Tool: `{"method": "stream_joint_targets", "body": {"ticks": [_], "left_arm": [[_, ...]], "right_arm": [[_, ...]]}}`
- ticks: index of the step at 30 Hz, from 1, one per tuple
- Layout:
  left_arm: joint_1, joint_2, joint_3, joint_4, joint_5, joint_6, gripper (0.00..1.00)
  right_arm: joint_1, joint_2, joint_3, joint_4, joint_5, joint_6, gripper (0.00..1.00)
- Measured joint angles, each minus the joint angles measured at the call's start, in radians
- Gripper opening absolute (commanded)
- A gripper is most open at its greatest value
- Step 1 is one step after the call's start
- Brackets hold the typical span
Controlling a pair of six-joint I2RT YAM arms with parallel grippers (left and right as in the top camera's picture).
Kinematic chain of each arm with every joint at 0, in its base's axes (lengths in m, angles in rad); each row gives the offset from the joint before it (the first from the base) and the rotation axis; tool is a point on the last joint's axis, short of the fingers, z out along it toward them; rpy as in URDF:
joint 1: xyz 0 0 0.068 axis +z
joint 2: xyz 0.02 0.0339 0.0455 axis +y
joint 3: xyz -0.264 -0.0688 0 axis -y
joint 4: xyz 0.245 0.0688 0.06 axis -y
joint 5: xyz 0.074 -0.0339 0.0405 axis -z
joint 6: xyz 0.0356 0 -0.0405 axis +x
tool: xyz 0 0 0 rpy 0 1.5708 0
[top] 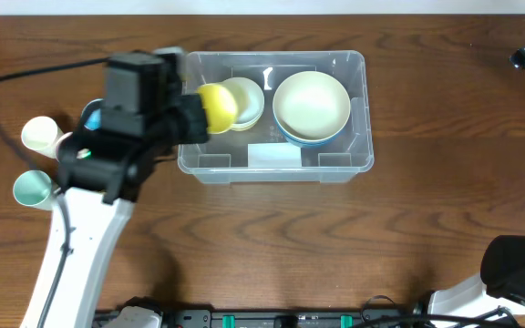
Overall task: Pack container
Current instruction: 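Carry the yellow cup into the container and release it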
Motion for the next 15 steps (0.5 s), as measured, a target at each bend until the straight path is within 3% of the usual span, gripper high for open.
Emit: {"method": "stream_joint_targets", "body": {"ticks": [6,15], "left_arm": [[-0.083,0.188,0.001,0.048,0.000,0.000,0.06],[-0.089,0.415,0.000,0.035,-0.008,0.000,0.06]], "right_arm": [[0.000,0.000,0.000,0.000,0.000,0.000,0.99],[0.000,0.000,0.000,0.000,0.000,0.000,0.99]]}}
